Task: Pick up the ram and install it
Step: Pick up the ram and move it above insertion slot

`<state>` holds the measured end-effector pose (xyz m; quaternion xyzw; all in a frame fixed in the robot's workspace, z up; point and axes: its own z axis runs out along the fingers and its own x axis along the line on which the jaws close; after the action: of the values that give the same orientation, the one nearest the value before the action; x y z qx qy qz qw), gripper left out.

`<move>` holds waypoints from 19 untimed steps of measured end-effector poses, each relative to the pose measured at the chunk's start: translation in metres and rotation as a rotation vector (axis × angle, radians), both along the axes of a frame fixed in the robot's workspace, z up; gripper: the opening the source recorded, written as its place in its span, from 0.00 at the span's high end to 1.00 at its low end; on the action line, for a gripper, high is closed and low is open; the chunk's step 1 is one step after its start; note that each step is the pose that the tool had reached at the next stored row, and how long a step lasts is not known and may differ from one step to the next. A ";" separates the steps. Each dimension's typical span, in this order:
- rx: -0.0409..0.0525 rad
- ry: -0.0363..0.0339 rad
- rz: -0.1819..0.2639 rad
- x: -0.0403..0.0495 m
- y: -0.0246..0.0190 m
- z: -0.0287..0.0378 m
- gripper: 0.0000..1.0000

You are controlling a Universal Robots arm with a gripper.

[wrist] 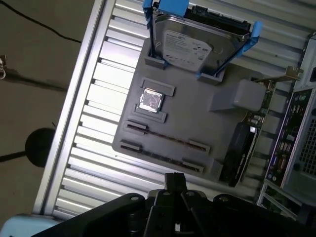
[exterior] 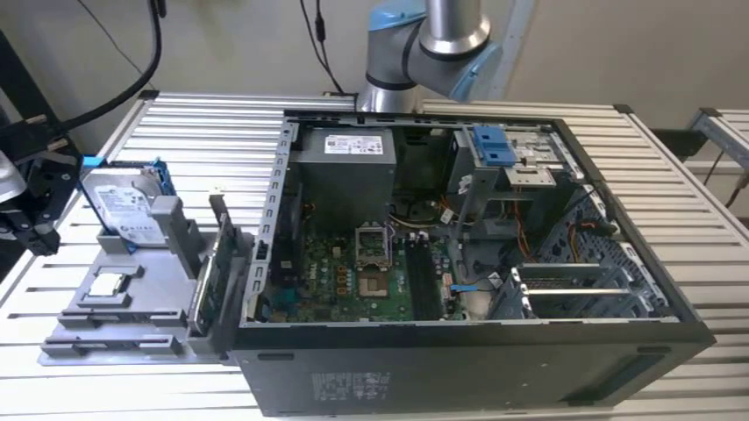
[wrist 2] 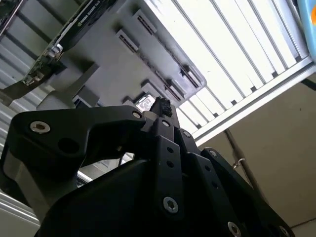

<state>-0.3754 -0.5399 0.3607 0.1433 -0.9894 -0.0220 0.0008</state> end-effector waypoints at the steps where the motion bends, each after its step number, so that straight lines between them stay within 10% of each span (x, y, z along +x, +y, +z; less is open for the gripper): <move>1: 0.0000 0.0000 0.006 0.0000 0.0000 0.0000 0.89; 19: 0.0000 0.0000 0.101 0.0000 0.0000 0.0000 0.89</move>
<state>-0.3754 -0.5399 0.3608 0.1929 -0.9810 -0.0220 0.0019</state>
